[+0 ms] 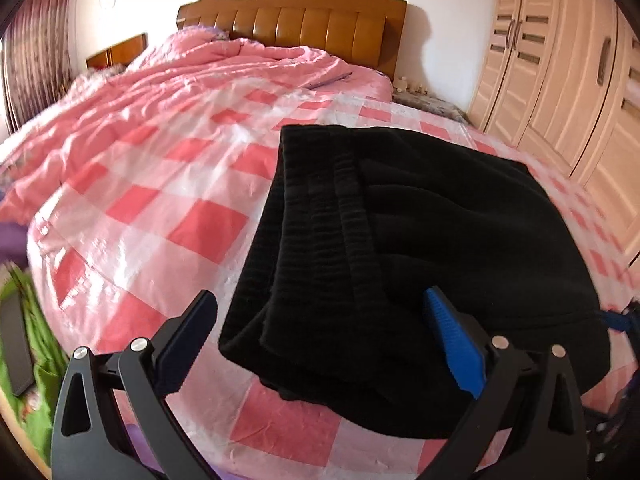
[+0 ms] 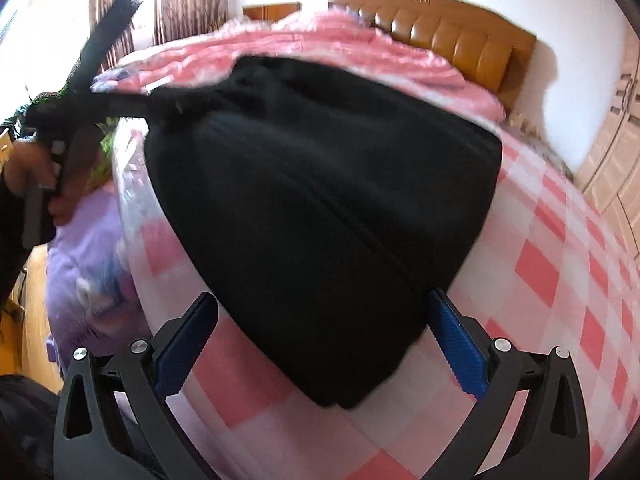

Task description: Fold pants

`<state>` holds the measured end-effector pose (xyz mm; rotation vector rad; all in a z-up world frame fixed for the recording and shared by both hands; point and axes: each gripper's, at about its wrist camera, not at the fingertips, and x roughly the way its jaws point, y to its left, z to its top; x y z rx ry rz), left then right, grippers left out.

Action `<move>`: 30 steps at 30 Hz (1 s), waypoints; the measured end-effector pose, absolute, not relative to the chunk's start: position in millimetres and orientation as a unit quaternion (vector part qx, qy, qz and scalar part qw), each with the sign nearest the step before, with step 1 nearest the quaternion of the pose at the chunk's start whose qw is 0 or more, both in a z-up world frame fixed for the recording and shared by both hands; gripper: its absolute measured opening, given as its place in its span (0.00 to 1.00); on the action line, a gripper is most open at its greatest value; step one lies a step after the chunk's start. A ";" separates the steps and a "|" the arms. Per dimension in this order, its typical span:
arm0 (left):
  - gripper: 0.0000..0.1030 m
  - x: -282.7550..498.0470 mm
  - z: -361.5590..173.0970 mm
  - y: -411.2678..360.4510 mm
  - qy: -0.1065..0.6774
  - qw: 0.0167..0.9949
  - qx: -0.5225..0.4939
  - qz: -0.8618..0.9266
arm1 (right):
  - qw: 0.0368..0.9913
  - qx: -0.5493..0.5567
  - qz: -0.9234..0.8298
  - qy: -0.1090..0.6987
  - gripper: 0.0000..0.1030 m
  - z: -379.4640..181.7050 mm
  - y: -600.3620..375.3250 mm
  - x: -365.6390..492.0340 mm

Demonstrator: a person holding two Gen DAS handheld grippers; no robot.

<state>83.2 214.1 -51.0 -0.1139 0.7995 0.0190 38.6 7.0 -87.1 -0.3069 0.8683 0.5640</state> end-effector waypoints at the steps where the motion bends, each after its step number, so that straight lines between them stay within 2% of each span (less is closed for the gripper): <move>1: 0.99 80.5 -50.5 214.6 0.390 0.919 -0.056 0.014 | 0.854 -0.123 0.270 0.428 0.96 -87.4 1.7 40.1; 3: 0.99 73.4 -41.8 210.0 0.386 0.920 -0.050 0.036 | 0.868 -0.104 0.270 0.403 0.96 -72.7 -4.2 31.0; 7: 0.98 48.7 4.6 187.3 0.316 0.948 -0.032 0.022 | 0.895 -0.093 0.295 0.323 0.96 -30.5 3.3 14.9; 9: 0.98 55.2 11.2 172.8 0.316 0.949 -0.014 -0.006 | 0.878 -0.073 0.339 0.330 0.96 -24.3 14.6 20.8; 13: 0.98 94.9 -23.0 148.5 0.375 0.926 0.043 -0.011 | 0.859 -0.081 0.337 0.376 0.96 -50.1 29.8 41.7; 15: 0.99 107.7 -46.0 150.2 0.394 0.918 0.051 0.009 | 0.859 -0.078 0.345 0.370 0.96 -58.2 27.0 44.0; 20: 0.99 113.6 -59.1 189.3 0.405 0.914 -0.019 0.002 | 0.855 -0.072 0.355 0.372 0.96 -61.6 24.8 46.8; 30: 0.99 108.9 -60.1 188.7 0.393 0.919 -0.007 0.004 | 0.852 -0.067 0.365 0.369 0.96 -65.2 16.3 43.0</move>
